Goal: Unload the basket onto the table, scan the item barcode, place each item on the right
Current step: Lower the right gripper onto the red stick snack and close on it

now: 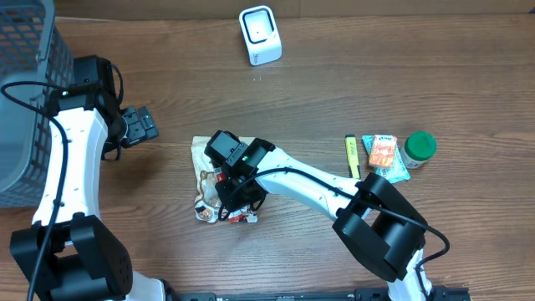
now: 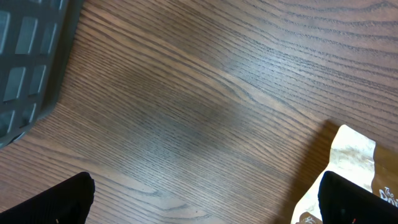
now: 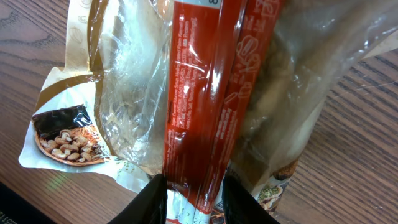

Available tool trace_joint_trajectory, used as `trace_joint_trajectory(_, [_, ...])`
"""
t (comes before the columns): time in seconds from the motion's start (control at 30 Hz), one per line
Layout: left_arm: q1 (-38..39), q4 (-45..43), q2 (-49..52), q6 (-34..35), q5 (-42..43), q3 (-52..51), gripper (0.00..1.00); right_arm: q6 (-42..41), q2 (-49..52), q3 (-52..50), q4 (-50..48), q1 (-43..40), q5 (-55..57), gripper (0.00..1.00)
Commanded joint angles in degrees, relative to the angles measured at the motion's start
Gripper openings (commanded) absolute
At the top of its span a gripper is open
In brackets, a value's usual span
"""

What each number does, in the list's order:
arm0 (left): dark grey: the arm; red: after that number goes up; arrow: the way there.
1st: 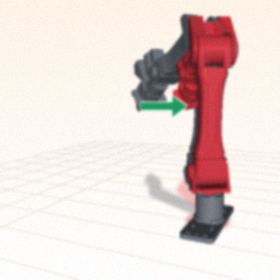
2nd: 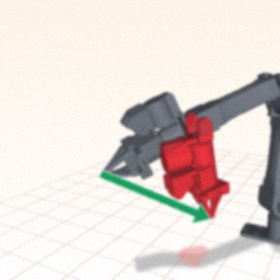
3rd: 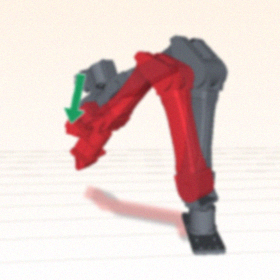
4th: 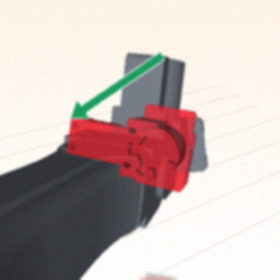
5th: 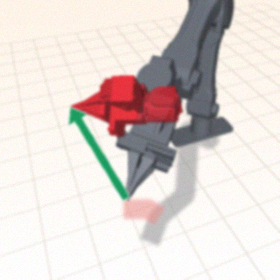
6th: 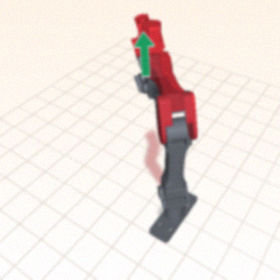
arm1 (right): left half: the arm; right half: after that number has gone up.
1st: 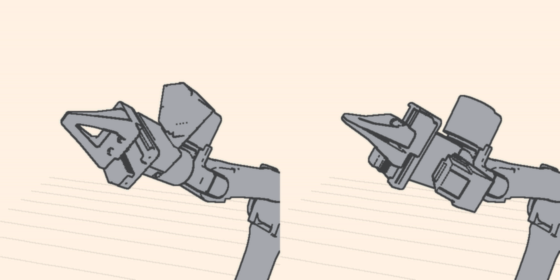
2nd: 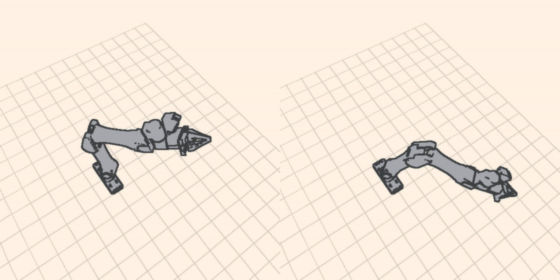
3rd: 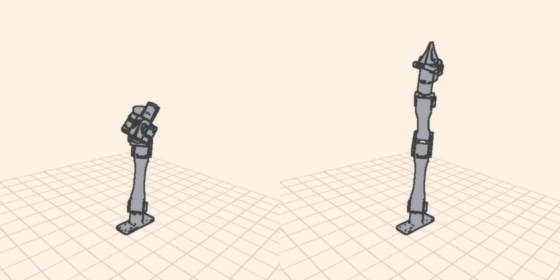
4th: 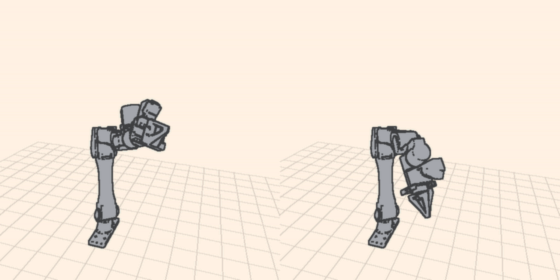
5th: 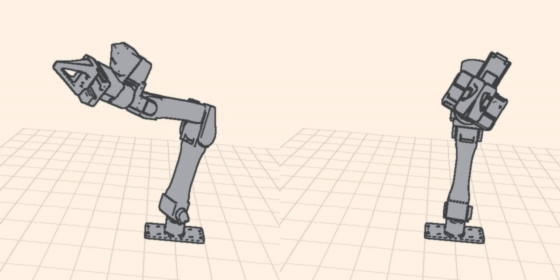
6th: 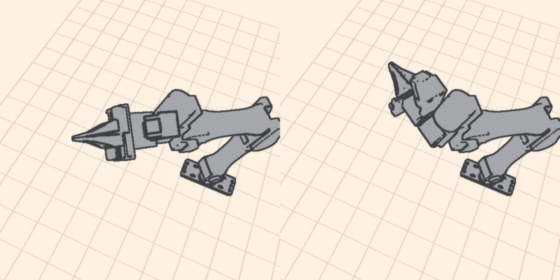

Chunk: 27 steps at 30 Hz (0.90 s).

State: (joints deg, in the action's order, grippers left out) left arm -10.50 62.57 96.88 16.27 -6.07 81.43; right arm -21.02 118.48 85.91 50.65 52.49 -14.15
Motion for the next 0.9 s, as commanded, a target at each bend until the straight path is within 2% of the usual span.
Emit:
trace_joint_trajectory(0.0, [0.4,-0.1,0.4,-0.9,-0.1,0.8,1.0,-0.5,1.3,-0.4,0.2,0.0,0.5,0.3])
trace_joint_trajectory(0.4, [0.4,0.0,0.4,-0.9,-0.1,0.8,1.0,-0.5,1.3,-0.4,0.4,0.0,0.5,0.3])
trace_joint_trajectory(0.47, [0.4,-0.1,0.4,-0.9,-0.1,0.8,1.0,-0.5,1.3,-0.4,0.4,-0.1,0.5,0.24])
trace_joint_trajectory(0.57, [0.4,-0.1,0.4,-0.9,-0.1,0.8,1.0,-0.4,1.3,-0.4,0.2,-0.1,0.5,0.04])
trace_joint_trajectory(0.7, [0.4,0.0,0.4,-0.9,-0.1,0.8,1.0,2.1,1.0,0.2,0.2,-0.4,0.6,0.04])
trace_joint_trajectory(0.87, [0.4,0.0,0.4,-0.9,-0.1,0.8,1.0,9.3,-2.8,1.7,0.6,-0.9,0.5,0.04])
